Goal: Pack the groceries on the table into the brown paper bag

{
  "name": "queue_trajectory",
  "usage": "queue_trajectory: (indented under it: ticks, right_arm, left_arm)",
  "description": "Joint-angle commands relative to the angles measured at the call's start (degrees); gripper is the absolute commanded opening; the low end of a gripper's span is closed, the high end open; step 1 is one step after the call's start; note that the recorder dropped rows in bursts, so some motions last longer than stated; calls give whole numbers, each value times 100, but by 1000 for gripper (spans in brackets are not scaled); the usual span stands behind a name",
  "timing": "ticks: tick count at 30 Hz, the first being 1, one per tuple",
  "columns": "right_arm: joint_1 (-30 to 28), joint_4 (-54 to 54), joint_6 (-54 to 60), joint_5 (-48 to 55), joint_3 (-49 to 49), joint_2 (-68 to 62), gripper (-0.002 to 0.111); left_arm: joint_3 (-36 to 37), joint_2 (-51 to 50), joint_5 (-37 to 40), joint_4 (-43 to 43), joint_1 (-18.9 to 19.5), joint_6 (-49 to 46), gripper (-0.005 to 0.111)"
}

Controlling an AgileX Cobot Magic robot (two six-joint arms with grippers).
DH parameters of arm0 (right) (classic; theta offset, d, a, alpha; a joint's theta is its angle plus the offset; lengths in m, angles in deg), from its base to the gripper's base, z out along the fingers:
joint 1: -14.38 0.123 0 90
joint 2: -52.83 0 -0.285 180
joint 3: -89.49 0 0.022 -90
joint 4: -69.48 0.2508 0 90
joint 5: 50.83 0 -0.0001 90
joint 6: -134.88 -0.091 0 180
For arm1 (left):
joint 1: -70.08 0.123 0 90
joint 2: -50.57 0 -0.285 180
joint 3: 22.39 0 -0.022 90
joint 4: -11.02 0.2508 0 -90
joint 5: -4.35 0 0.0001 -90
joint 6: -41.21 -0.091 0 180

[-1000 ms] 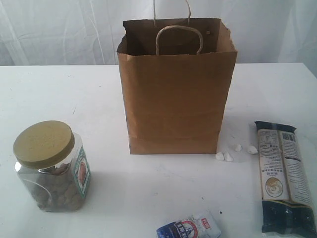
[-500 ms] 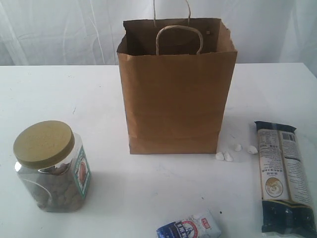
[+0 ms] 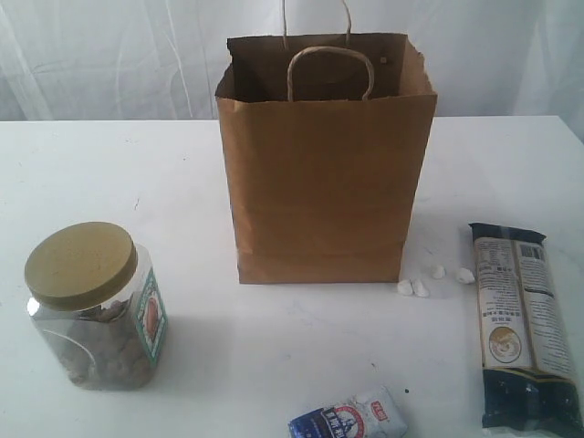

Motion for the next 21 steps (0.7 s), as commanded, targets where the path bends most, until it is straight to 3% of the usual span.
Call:
queue_trajectory:
  ticks: [1, 5, 8, 15, 21]
  right_arm:
    - [-54, 2, 37, -71, 30, -10, 0]
    - [-54, -8, 37, 119, 30, -10, 0]
    - [-54, -36, 389, 1008, 30, -10, 0]
    - [-54, -296, 700, 911, 30, -10, 0]
    - [-54, -282, 630, 911, 30, -10, 0]
  left_arm:
    - [-1197, -648, -172, -47, -41, -1067, 0]
    - [-2171, -1540, -91, -47, -41, -2266, 0]
    - [-2774, -2272, 501, -47, -41, -2285, 0]
    - [-4042, -3958, 5021, -47, -41, -2243, 0]
    - [-4503, -4757, 7496, -47, -41, -1555, 0]
